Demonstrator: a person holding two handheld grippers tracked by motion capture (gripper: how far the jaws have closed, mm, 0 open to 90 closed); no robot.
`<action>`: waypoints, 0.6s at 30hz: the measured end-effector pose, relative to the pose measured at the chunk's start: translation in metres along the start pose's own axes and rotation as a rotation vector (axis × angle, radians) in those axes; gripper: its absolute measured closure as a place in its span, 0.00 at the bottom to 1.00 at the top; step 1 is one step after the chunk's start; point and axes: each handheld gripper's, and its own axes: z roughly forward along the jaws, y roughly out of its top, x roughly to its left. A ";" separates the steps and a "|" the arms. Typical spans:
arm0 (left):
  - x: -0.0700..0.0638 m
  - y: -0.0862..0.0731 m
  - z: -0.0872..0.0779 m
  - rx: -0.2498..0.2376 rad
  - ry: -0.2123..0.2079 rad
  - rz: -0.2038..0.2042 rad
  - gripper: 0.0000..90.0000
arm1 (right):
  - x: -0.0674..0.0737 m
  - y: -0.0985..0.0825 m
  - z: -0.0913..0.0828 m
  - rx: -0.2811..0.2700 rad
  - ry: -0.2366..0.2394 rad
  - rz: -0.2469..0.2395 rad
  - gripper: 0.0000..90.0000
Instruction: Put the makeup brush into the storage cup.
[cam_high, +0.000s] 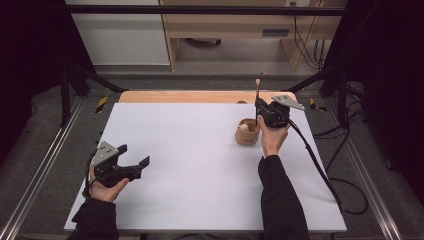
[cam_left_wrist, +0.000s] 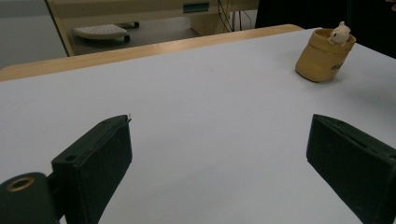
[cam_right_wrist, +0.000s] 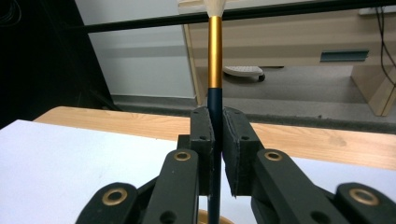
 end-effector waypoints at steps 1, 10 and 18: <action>0.000 0.000 0.000 0.000 0.000 0.001 0.07 | 0.000 -0.001 0.001 0.002 0.000 0.000 0.93; -0.001 0.000 0.000 0.001 -0.001 0.001 0.07 | 0.000 -0.009 0.006 0.016 0.007 0.016 0.93; -0.001 0.000 0.000 0.002 0.000 0.002 0.07 | -0.002 -0.020 0.009 0.049 0.008 0.012 0.93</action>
